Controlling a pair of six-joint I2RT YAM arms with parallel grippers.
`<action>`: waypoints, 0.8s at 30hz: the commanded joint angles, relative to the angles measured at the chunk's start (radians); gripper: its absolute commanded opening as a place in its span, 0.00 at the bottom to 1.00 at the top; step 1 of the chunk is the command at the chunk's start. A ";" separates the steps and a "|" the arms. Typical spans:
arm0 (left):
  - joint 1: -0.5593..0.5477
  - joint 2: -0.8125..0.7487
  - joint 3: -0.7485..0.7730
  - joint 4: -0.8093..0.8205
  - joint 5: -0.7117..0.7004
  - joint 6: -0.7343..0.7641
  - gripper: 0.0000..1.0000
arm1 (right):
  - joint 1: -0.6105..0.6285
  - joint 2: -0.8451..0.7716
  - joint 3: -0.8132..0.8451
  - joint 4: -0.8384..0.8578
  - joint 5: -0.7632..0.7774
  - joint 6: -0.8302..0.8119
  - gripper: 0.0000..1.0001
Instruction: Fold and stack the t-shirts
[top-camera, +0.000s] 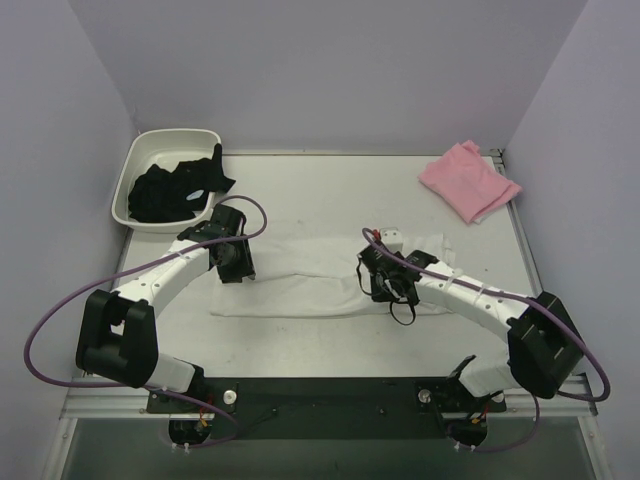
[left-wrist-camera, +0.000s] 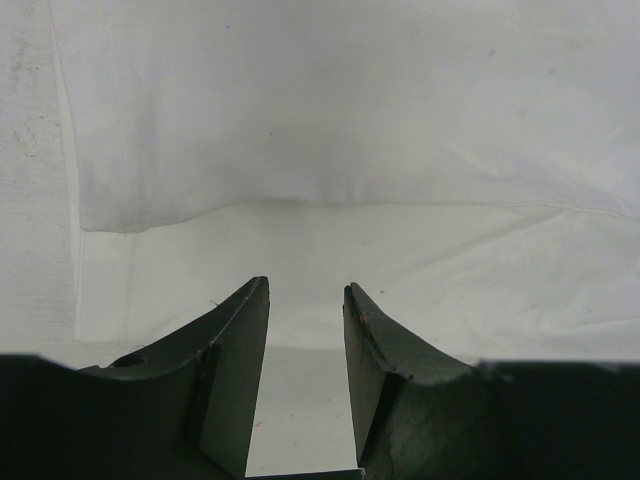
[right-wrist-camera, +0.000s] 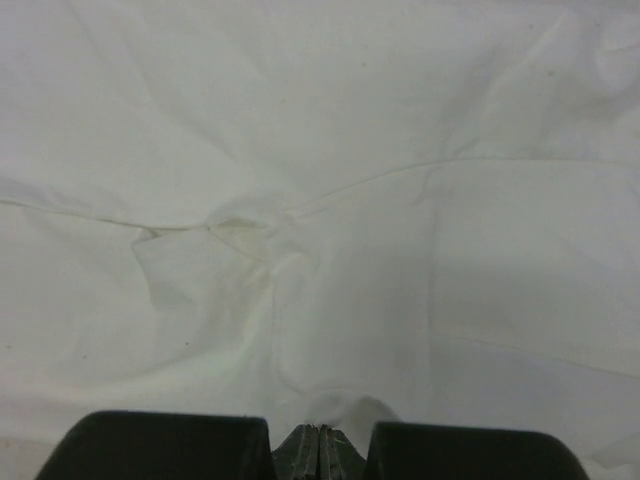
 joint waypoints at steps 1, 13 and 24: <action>0.003 -0.030 0.008 0.029 0.002 0.004 0.46 | 0.058 0.088 0.041 -0.057 -0.016 -0.010 0.00; 0.002 -0.036 0.008 0.029 0.005 0.006 0.46 | 0.132 0.024 0.127 -0.163 0.018 -0.036 0.24; 0.003 -0.036 0.006 0.030 0.010 0.006 0.46 | 0.065 -0.078 0.199 -0.218 0.153 -0.055 0.33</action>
